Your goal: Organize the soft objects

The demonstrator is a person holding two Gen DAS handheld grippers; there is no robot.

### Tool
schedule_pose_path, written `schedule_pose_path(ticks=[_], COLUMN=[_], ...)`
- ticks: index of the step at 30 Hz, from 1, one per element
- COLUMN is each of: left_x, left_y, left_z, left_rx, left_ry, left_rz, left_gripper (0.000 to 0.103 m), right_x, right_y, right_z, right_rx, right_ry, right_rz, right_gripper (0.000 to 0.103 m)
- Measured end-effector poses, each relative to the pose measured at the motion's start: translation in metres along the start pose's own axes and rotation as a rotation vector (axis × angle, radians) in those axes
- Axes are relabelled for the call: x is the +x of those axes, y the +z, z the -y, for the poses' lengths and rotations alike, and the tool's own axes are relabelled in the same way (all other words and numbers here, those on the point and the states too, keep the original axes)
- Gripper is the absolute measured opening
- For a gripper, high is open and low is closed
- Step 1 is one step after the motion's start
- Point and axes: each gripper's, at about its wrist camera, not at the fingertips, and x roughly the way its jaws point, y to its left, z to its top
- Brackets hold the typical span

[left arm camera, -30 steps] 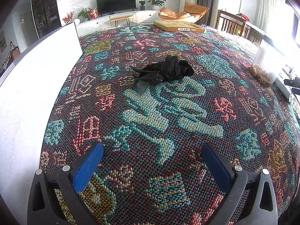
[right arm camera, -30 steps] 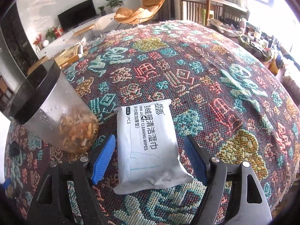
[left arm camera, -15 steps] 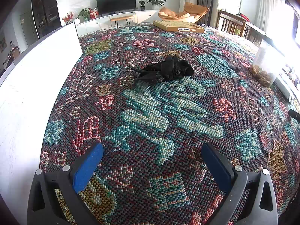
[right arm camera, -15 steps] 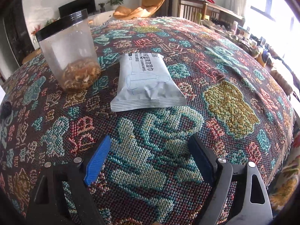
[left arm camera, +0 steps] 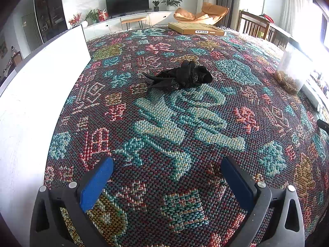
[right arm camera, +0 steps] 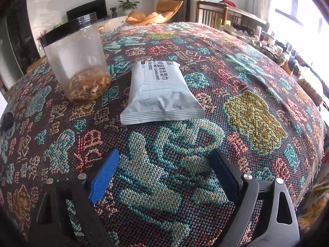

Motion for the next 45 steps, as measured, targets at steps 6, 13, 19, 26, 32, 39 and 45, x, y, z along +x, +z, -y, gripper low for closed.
schedule_pose_path(ticks=[6,13,19,26,32,39,45], left_x=[0.001,0.0,0.001,0.001,0.001,0.012,0.011], left_y=[0.0,0.0,0.0,0.0,0.0,0.031,0.088], left_z=[0.0,0.0,0.0,0.0,0.0,-0.001,0.004], left_rx=[0.0,0.0,0.0,0.0,0.0,0.092,0.239], left_ry=[-0.001,-0.001,-0.001,-0.001,-0.002,-0.026,0.013], left_rz=[0.0,0.0,0.0,0.0,0.0,-0.168,-0.117], left_gripper=[0.103,0.103,0.103,0.103,0.103,0.103,0.103], right_x=[0.0,-0.001,-0.001,-0.001,-0.001,-0.001,-0.001], right_y=[0.0,-0.001,-0.001,-0.001,-0.001,-0.001,-0.001], right_z=[0.0,-0.001,-0.001,-0.001,-0.001,-0.001,-0.001], right_rx=[0.0,0.0,0.0,0.0,0.001,0.0,0.0], right_ry=[0.0,0.001,0.002,0.002,0.002,0.002,0.002], right_rz=[0.0,0.001,0.001,0.002,0.002,0.002,0.002], right_gripper=[0.092,0.092,0.092,0.092,0.092,0.092,0.092])
